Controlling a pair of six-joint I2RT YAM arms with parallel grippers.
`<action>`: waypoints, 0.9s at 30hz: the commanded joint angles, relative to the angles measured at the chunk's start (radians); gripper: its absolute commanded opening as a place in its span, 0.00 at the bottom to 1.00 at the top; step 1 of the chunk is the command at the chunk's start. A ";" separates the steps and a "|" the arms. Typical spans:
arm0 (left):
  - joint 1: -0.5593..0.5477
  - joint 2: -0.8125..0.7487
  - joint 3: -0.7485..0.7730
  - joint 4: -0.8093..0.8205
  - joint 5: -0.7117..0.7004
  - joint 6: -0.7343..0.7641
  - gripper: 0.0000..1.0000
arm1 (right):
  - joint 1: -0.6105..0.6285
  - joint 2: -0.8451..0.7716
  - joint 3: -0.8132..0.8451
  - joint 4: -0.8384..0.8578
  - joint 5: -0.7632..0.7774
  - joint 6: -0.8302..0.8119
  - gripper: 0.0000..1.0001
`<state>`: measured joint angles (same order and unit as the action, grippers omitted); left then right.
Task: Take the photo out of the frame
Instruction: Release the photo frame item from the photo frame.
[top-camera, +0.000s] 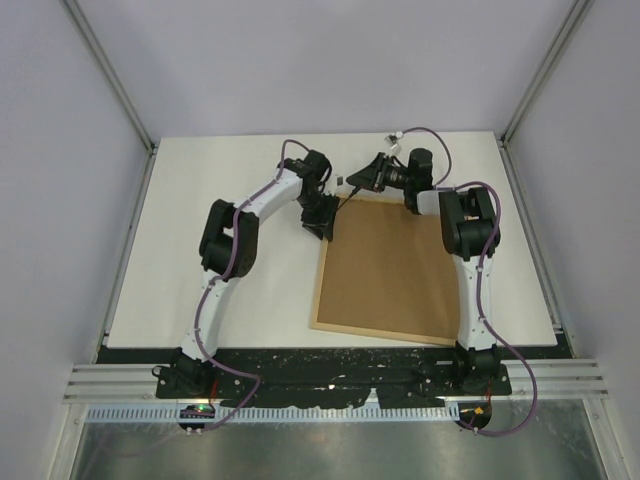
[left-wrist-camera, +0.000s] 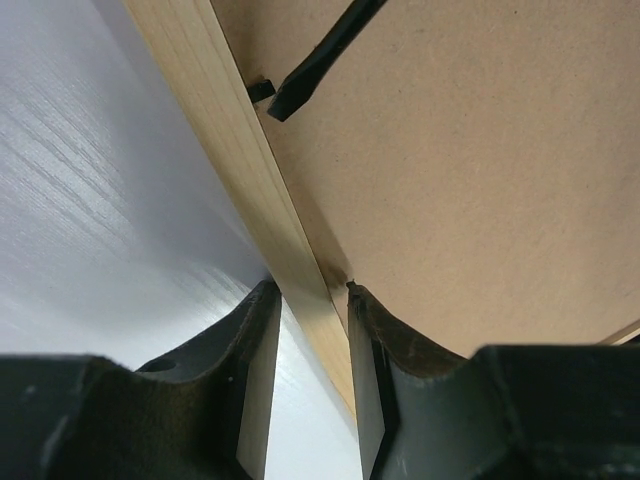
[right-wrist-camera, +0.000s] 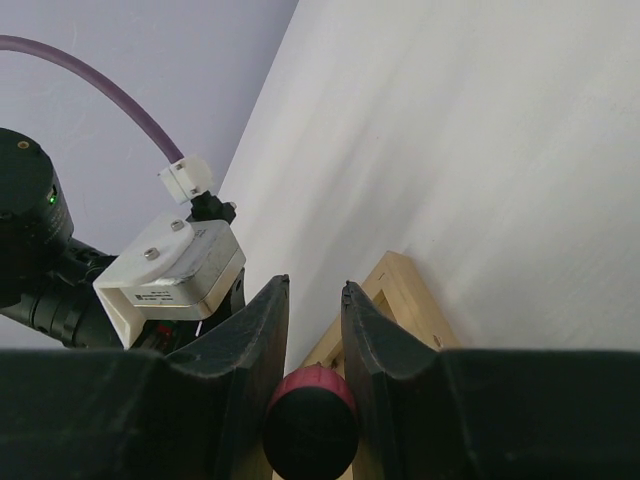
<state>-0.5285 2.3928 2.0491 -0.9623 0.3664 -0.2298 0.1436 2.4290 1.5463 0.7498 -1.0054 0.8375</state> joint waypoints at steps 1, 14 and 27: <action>-0.007 -0.018 -0.009 -0.009 -0.009 -0.011 0.37 | -0.012 -0.018 0.043 0.103 -0.022 0.048 0.08; -0.007 -0.029 -0.027 -0.001 -0.006 -0.020 0.34 | -0.003 0.031 0.081 -0.056 0.001 -0.094 0.08; -0.013 -0.032 -0.044 0.008 0.011 -0.028 0.33 | 0.033 0.065 0.120 -0.069 0.005 -0.040 0.08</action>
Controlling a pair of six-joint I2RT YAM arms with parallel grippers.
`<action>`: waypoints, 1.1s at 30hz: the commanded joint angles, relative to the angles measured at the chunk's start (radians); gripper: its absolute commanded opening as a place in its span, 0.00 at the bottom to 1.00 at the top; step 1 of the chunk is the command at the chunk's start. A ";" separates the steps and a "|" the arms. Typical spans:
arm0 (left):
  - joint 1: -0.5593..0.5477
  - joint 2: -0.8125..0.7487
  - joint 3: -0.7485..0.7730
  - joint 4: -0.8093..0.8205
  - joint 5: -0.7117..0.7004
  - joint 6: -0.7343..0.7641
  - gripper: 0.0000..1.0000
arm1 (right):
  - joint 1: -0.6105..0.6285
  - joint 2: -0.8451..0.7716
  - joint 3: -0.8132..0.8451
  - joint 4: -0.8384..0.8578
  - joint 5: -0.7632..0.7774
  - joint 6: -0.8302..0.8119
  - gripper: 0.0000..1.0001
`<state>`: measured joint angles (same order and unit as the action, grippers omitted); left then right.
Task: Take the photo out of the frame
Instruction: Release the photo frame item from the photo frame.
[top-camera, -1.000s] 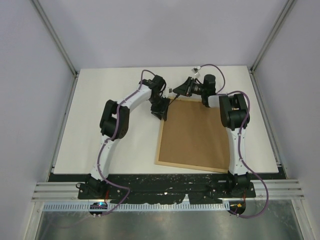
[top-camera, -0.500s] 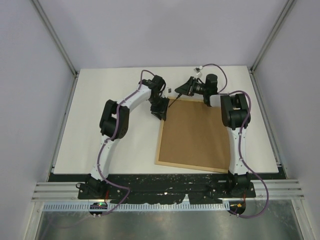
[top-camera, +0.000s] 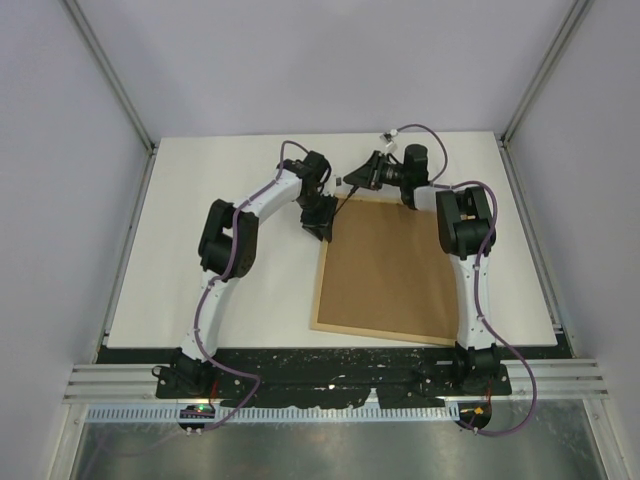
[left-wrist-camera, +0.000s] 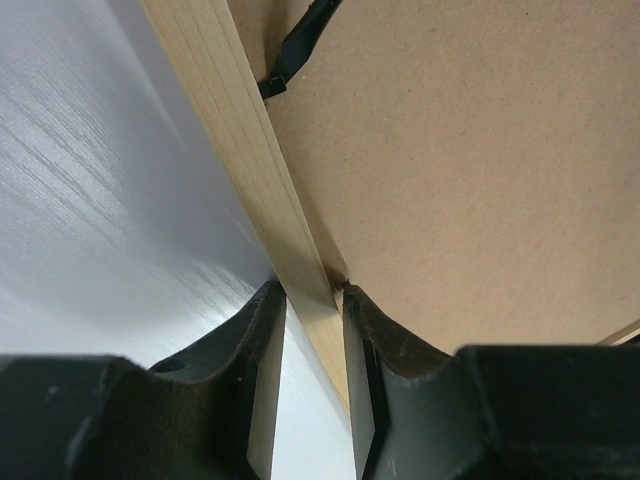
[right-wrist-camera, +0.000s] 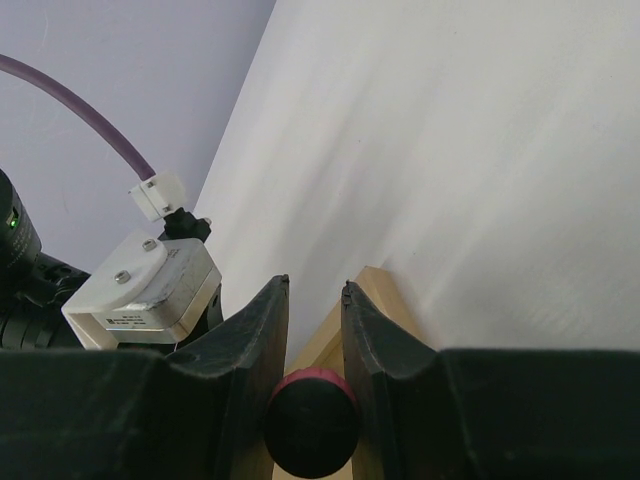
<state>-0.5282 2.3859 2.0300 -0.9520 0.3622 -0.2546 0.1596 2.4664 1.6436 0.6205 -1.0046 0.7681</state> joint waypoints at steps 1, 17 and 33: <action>-0.013 -0.028 -0.027 -0.001 0.017 -0.005 0.33 | 0.018 0.031 0.022 0.074 0.004 0.046 0.08; -0.015 -0.027 -0.031 -0.002 0.026 -0.012 0.34 | 0.109 -0.064 -0.073 0.007 0.078 0.115 0.08; -0.013 -0.051 -0.060 0.013 -0.008 -0.005 0.39 | 0.212 -0.302 0.016 -0.614 0.372 -0.054 0.08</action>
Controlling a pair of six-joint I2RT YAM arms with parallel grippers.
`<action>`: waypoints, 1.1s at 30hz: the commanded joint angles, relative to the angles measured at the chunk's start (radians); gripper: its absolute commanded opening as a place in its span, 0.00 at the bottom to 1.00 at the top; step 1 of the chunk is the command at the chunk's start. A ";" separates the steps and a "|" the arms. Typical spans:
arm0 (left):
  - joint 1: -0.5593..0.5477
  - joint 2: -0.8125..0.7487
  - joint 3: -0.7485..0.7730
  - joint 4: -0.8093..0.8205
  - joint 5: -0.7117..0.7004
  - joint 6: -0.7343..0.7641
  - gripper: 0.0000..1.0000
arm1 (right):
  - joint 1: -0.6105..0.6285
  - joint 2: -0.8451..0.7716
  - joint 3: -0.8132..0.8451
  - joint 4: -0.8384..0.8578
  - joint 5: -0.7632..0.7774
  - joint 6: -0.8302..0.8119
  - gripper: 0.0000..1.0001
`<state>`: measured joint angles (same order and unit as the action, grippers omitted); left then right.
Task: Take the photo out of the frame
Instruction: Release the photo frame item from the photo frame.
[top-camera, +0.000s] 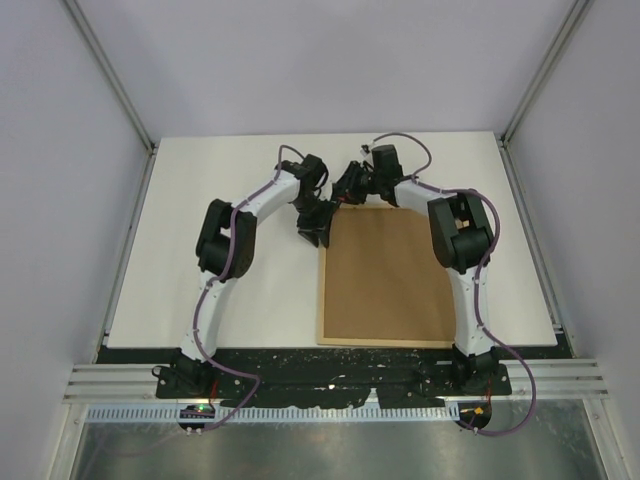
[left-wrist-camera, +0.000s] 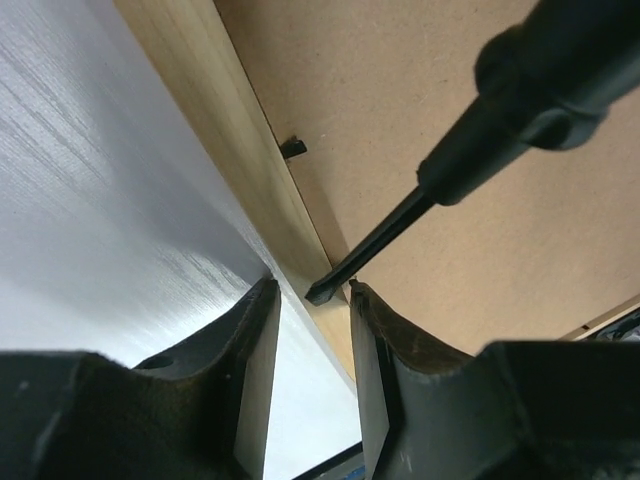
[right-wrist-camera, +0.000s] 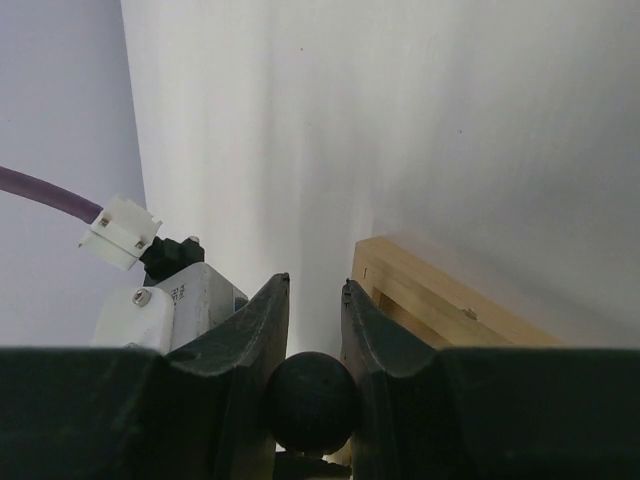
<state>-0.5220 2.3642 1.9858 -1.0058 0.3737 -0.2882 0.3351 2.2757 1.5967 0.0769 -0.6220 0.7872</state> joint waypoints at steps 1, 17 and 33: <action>-0.016 -0.039 -0.015 0.067 -0.033 0.044 0.41 | 0.030 -0.122 0.068 -0.109 -0.010 -0.101 0.08; 0.031 0.067 0.206 0.006 -0.047 0.044 0.54 | -0.099 -0.251 -0.098 -0.508 -0.121 -0.779 0.08; -0.021 0.058 0.194 -0.028 -0.154 0.024 0.54 | 0.065 -0.409 -0.378 -0.552 -0.145 -0.891 0.08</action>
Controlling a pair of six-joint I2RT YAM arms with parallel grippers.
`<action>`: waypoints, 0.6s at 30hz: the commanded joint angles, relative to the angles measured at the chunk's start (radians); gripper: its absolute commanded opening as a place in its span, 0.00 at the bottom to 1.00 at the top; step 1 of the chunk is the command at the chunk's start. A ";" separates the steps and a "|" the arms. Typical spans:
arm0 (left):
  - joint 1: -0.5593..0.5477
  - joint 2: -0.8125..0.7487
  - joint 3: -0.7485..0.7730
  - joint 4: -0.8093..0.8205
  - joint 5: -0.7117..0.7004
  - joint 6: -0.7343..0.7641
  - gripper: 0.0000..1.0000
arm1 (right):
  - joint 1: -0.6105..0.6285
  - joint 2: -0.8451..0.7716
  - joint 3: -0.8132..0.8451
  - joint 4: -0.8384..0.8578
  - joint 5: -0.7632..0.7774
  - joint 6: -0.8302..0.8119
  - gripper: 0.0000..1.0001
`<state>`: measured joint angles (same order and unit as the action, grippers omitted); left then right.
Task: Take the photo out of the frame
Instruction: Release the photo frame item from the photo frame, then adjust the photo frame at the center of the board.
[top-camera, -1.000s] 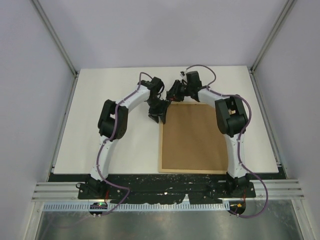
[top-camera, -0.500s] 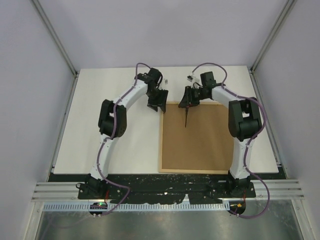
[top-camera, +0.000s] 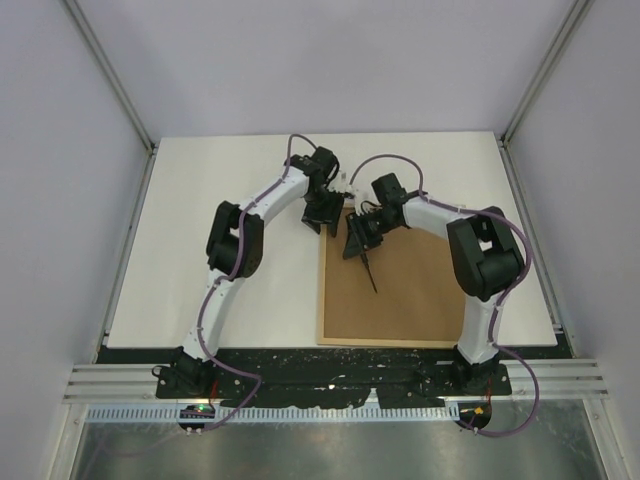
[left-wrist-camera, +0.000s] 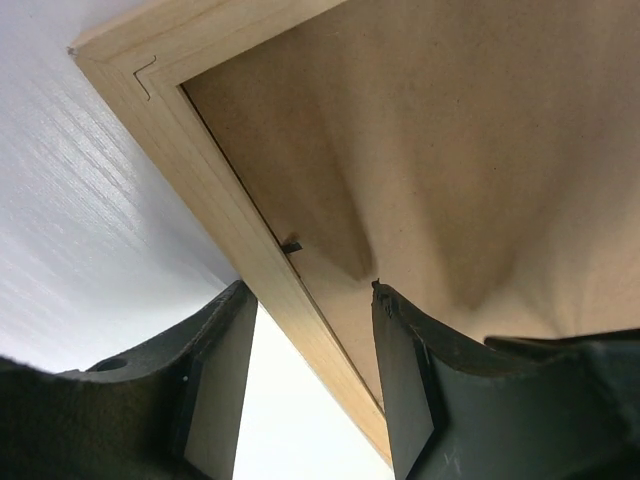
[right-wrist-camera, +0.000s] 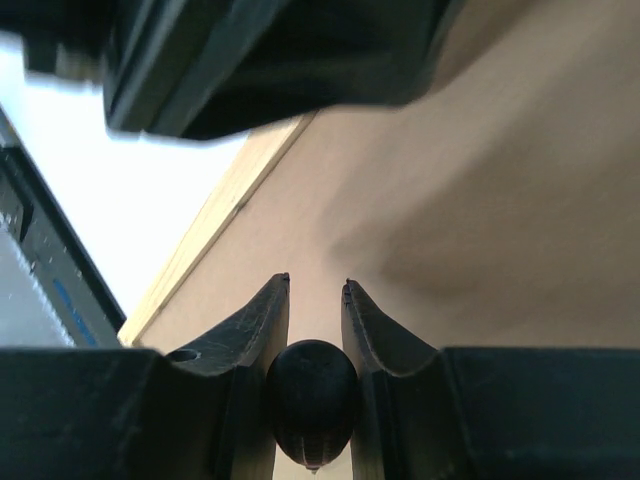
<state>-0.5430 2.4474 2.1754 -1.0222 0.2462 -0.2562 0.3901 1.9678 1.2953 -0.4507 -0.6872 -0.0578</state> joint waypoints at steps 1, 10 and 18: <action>0.000 -0.025 0.003 -0.009 -0.028 -0.014 0.54 | 0.016 -0.128 -0.091 -0.028 -0.104 -0.057 0.08; -0.006 -0.037 -0.016 0.005 -0.054 -0.040 0.51 | 0.125 -0.271 -0.232 -0.089 -0.241 -0.152 0.08; -0.009 -0.042 -0.022 0.002 -0.090 -0.049 0.50 | 0.197 -0.294 -0.324 -0.106 -0.255 -0.200 0.08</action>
<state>-0.5499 2.4447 2.1700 -1.0187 0.2066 -0.2932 0.5697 1.6962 1.0088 -0.5457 -0.9115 -0.2131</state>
